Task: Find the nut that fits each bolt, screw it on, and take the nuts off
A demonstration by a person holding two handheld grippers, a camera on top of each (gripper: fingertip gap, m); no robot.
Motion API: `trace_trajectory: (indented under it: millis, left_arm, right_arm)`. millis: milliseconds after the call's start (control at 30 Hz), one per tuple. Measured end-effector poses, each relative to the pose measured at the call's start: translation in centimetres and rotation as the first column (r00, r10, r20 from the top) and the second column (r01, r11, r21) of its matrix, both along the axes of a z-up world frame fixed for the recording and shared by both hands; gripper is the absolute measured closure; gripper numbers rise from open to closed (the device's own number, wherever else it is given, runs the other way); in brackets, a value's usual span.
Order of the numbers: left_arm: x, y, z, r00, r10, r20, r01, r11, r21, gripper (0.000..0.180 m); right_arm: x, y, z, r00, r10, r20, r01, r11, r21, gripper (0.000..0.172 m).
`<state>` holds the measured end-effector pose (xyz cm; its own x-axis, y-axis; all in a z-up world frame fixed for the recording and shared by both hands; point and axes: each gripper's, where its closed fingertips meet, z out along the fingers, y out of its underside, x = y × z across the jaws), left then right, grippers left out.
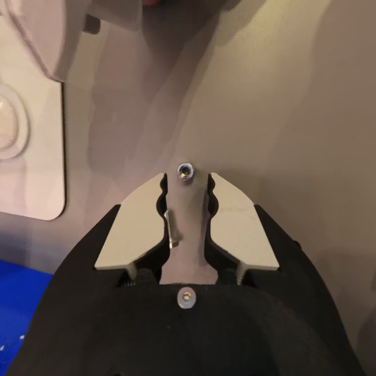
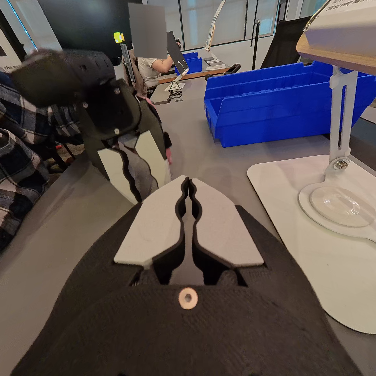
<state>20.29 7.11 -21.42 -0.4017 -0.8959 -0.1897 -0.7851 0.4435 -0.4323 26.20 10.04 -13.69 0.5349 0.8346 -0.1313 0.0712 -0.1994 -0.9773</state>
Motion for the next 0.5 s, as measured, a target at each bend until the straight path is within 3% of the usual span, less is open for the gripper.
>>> trace_trajectory:
  millis: [167,300,500]
  left_arm:
    - [-2.4,2.9,2.6,0.994,0.086,0.071,-0.087,0.996,0.006,0.140]
    - [-4.6,5.4,1.2,0.983,0.180,0.028,-0.180,0.984,0.003,0.140]
    - [-5.5,5.7,-1.0,0.983,0.176,-0.051,-0.176,0.984,-0.010,0.142]
  right_arm:
    - [0.0,0.0,0.0,1.000,0.001,0.000,-0.001,1.000,0.001,0.172]
    - [-0.1,0.0,0.0,1.000,0.002,0.004,-0.002,1.000,0.001,0.172]
    - [-0.1,-0.1,-0.1,1.000,0.005,0.010,-0.005,1.000,0.002,0.172]
